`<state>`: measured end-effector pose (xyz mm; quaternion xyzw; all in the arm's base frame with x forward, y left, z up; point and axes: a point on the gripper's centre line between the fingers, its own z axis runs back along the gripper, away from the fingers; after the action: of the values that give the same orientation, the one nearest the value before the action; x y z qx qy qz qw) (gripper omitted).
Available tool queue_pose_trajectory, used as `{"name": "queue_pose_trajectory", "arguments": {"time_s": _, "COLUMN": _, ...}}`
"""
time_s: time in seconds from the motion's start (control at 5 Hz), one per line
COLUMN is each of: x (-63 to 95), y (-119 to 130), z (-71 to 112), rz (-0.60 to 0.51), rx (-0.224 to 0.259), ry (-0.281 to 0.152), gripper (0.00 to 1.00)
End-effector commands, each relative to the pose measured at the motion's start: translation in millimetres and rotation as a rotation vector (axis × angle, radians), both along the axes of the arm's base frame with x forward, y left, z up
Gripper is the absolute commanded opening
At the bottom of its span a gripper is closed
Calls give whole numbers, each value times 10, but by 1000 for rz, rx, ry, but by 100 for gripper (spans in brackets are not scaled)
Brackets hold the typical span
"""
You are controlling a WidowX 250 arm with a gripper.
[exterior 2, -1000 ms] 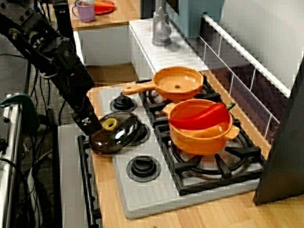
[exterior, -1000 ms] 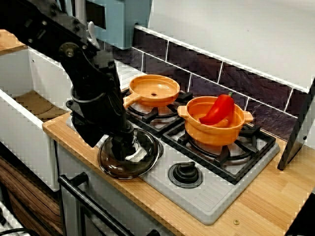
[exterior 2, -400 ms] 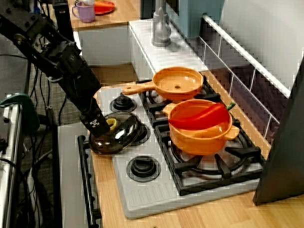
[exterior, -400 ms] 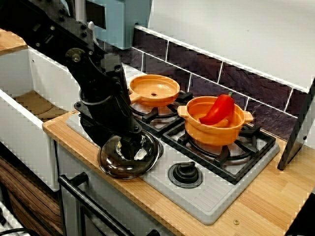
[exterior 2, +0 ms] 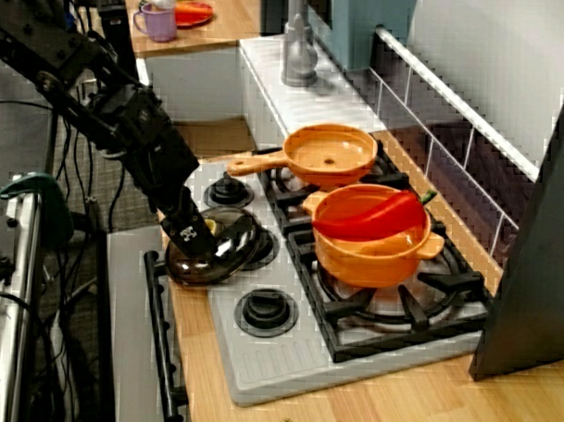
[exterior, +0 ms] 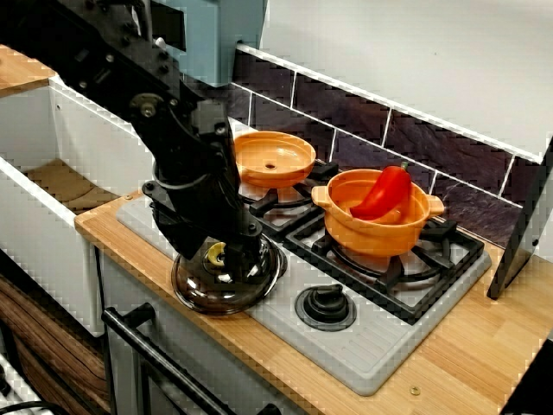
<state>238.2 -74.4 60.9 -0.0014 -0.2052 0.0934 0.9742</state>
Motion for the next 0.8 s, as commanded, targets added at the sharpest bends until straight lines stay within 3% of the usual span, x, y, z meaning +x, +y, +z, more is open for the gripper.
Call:
{"name": "queue_pose_trajectory", "arguments": {"time_s": 0.0, "x": 163, "y": -56, "z": 39, "rz": -2, "rx": -11, "ry": -30, "gripper": 100}}
{"name": "queue_pose_trajectory", "arguments": {"time_s": 0.2, "x": 169, "y": -64, "z": 18, "rz": -10, "rx": 4, "ry": -36, "gripper": 100}}
{"name": "queue_pose_trajectory", "arguments": {"time_s": 0.4, "x": 162, "y": -62, "z": -17, "rz": -30, "rx": 20, "ry": -40, "gripper": 0}}
{"name": "queue_pose_trajectory", "arguments": {"time_s": 0.6, "x": 99, "y": -49, "z": -114, "rz": -55, "rx": 35, "ry": -70, "gripper": 0}}
